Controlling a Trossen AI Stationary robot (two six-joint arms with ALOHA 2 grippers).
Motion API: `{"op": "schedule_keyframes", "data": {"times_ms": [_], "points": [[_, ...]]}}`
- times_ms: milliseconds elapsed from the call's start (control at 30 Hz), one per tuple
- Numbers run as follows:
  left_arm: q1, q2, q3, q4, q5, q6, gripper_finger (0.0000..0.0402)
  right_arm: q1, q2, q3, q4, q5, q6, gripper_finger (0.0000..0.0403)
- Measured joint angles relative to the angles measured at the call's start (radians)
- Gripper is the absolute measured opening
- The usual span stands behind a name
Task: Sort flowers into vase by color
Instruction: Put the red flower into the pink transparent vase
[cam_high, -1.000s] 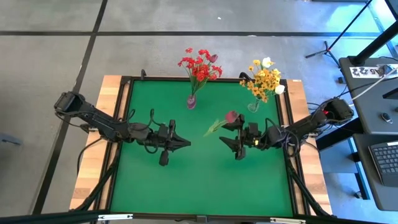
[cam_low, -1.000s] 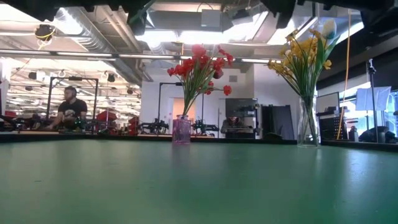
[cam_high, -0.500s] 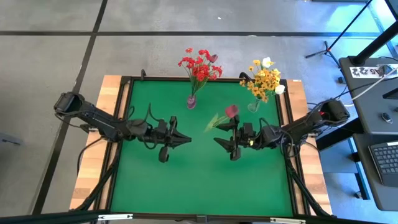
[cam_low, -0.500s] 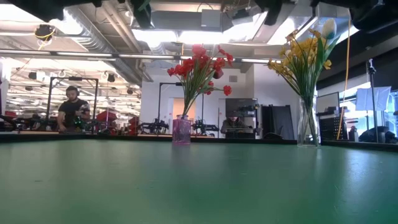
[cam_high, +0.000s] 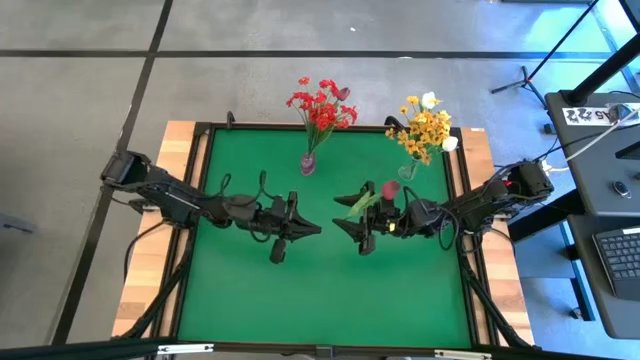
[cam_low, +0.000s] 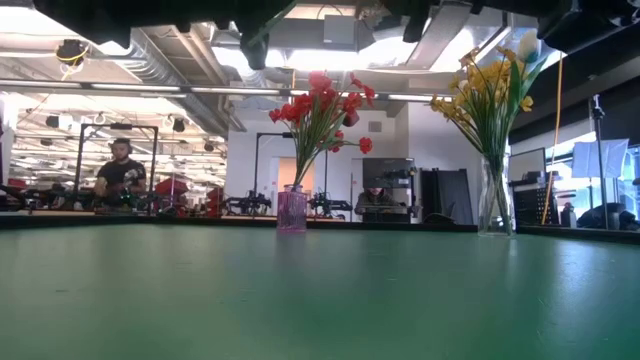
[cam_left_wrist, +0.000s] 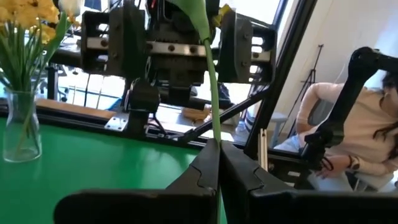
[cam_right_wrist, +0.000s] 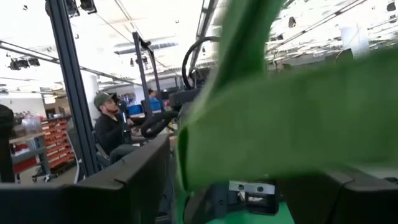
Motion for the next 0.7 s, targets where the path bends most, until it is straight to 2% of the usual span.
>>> {"op": "schedule_keyframes", "data": {"times_ms": [267, 700], "points": [[0.001, 0.005, 0.005, 0.021, -0.012, 0.015, 0.0000, 0.001, 0.000, 0.000, -0.089, -0.009, 0.012, 0.0270], [-0.003, 0.004, 0.005, -0.010, -0.012, 0.016, 0.0000, 0.016, 0.000, -0.001, -0.088, 0.000, 0.020, 0.0270]]}}
